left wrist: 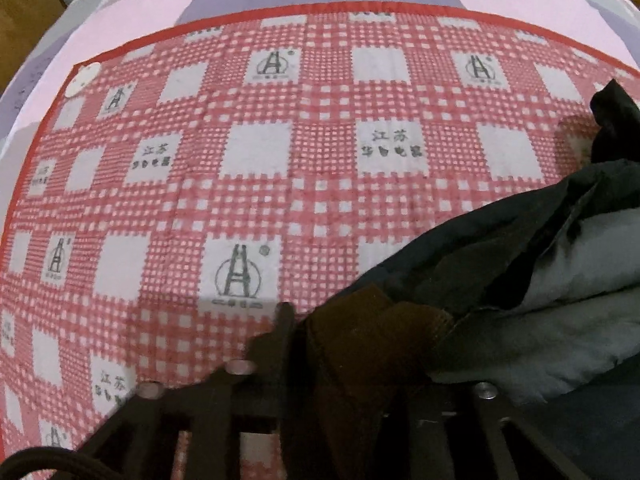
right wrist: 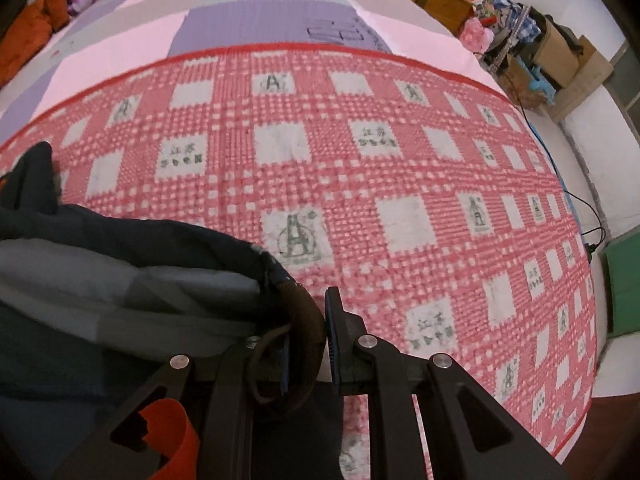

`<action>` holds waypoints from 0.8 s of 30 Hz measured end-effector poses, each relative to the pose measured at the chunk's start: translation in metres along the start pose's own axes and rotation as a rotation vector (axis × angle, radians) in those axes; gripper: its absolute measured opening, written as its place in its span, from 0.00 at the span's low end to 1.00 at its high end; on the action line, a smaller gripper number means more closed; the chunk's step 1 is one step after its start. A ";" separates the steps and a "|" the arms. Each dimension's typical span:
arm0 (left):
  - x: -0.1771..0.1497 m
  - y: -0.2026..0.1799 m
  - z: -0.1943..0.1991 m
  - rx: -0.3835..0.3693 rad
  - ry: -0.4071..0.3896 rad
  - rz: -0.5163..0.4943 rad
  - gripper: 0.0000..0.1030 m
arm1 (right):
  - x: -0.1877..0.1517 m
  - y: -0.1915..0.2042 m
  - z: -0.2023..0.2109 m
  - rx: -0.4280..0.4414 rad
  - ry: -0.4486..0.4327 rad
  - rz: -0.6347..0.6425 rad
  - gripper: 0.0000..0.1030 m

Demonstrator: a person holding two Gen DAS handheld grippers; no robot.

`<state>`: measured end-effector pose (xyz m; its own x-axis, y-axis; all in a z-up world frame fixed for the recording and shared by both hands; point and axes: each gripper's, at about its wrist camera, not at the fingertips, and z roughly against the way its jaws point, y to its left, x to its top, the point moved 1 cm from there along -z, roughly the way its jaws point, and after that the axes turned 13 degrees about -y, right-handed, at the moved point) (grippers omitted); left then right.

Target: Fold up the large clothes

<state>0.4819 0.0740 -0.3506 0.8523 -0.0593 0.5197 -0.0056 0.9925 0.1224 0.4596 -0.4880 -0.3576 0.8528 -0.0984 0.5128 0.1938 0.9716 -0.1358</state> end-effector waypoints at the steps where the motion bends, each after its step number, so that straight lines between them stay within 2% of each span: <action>1: 0.002 0.002 0.001 0.000 0.010 -0.014 0.31 | 0.001 0.000 -0.001 -0.001 0.007 -0.004 0.15; 3: 0.007 0.006 0.006 -0.006 0.026 -0.031 0.37 | 0.003 0.000 0.001 -0.004 0.017 -0.007 0.16; 5: 0.012 0.013 0.018 -0.053 0.024 -0.033 0.39 | 0.006 0.002 0.009 -0.015 0.014 0.028 0.17; 7: 0.016 0.019 0.028 -0.101 0.040 -0.038 0.46 | 0.011 0.003 0.022 -0.016 -0.003 0.063 0.25; 9: 0.023 0.030 0.037 -0.171 0.060 -0.019 0.48 | 0.019 0.000 0.037 -0.006 -0.014 0.099 0.52; 11: 0.033 0.043 0.043 -0.282 0.109 0.071 0.48 | 0.030 -0.008 0.048 0.022 -0.014 0.095 0.63; 13: 0.043 0.050 0.045 -0.319 0.130 0.139 0.49 | 0.043 -0.019 0.055 0.051 0.005 0.056 0.72; 14: 0.050 0.051 0.046 -0.328 0.144 0.166 0.49 | 0.051 -0.021 0.057 0.014 0.003 0.064 0.79; 15: 0.053 0.048 0.048 -0.322 0.145 0.172 0.49 | 0.056 -0.021 0.060 -0.013 -0.003 0.081 0.80; 17: 0.057 0.042 0.048 -0.325 0.148 0.171 0.49 | 0.063 -0.017 0.064 -0.004 -0.003 0.071 0.80; 18: 0.057 0.040 0.048 -0.344 0.159 0.178 0.52 | 0.063 -0.017 0.065 0.006 0.010 0.052 0.80; 19: 0.057 0.039 0.045 -0.360 0.181 0.185 0.62 | 0.061 -0.015 0.063 0.029 0.045 0.033 0.81; 20: 0.055 0.035 0.044 -0.352 0.197 0.179 0.63 | 0.059 -0.012 0.063 -0.003 0.061 0.066 0.81; 21: 0.053 0.031 0.044 -0.291 0.193 0.119 0.63 | 0.054 -0.002 0.066 -0.110 0.050 0.182 0.82; 22: 0.053 0.026 0.047 -0.225 0.168 0.040 0.64 | 0.048 0.015 0.072 -0.228 -0.004 0.363 0.82; 23: 0.052 0.023 0.054 -0.201 0.125 -0.009 0.64 | 0.043 0.028 0.085 -0.266 -0.087 0.465 0.82; 24: 0.053 0.023 0.062 -0.208 0.071 -0.017 0.64 | 0.043 0.034 0.100 -0.247 -0.151 0.457 0.82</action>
<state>0.4946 0.0870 -0.2673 0.8863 -0.0757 0.4570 0.1108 0.9925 -0.0506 0.4543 -0.4379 -0.2557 0.8015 0.3722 0.4681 -0.0569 0.8267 -0.5598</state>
